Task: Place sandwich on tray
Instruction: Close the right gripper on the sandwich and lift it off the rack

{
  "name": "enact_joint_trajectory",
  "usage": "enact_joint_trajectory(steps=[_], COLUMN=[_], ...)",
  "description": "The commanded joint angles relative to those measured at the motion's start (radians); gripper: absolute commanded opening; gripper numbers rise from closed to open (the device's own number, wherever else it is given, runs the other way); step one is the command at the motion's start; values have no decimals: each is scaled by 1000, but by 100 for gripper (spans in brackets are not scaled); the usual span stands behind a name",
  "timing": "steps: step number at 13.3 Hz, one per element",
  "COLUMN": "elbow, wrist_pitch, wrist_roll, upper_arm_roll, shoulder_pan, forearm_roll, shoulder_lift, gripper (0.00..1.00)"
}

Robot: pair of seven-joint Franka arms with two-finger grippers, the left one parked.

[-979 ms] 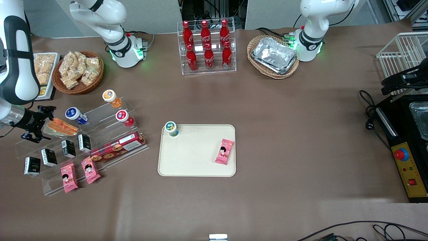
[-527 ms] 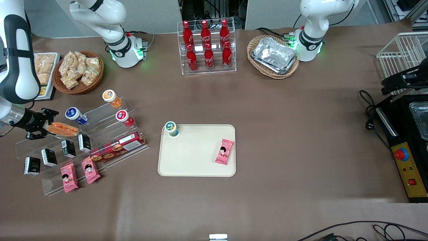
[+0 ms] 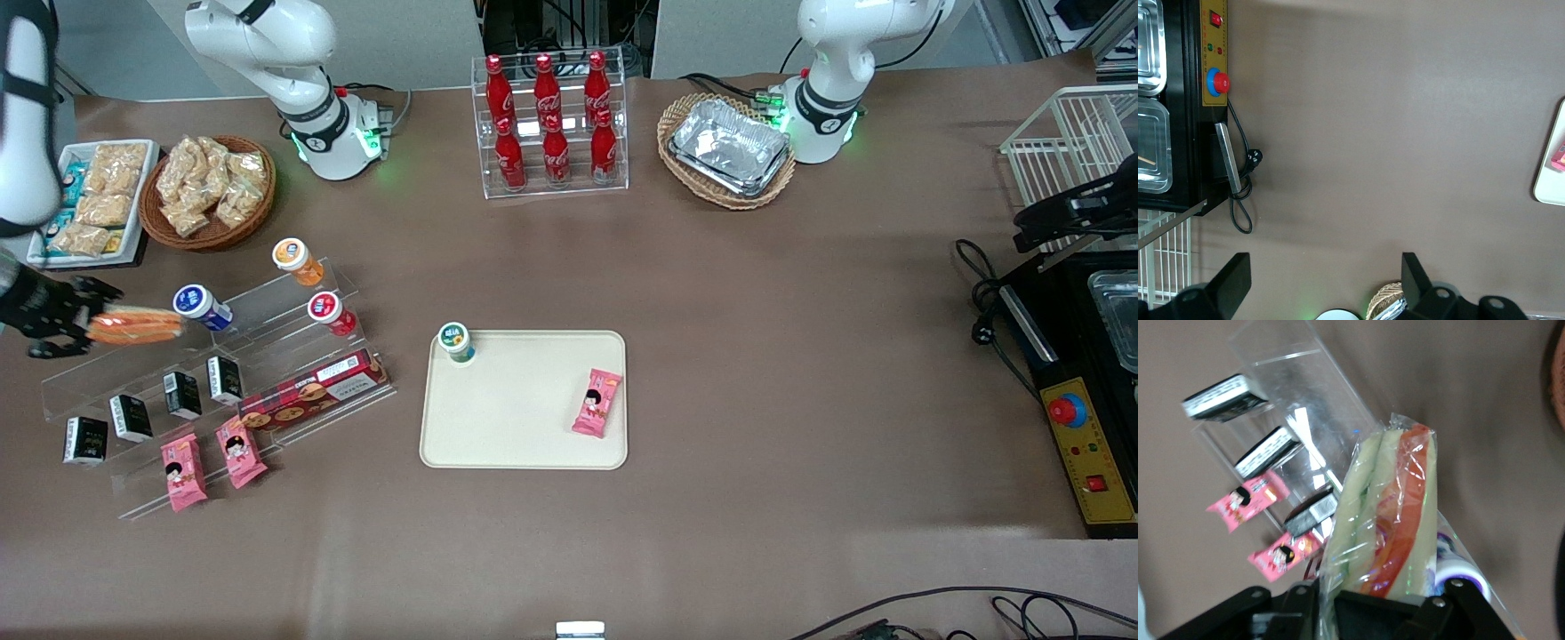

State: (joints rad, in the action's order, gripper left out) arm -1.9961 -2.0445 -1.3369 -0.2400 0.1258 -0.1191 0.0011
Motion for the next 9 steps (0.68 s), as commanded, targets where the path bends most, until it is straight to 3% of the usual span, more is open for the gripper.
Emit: enact_joint_trajectory(steps=[1,3,9], elbow=[193,241,325], wrist_pitch=[182,245,271], wrist_roll=[24,-26,-415], upper_arm_roll=[-1,-1,-1], shoulder_pan=[-55,-119,-398], forearm_roll=[-16,-22,-21], shoulder_lift=[5,2,10], gripper=[0,0,0])
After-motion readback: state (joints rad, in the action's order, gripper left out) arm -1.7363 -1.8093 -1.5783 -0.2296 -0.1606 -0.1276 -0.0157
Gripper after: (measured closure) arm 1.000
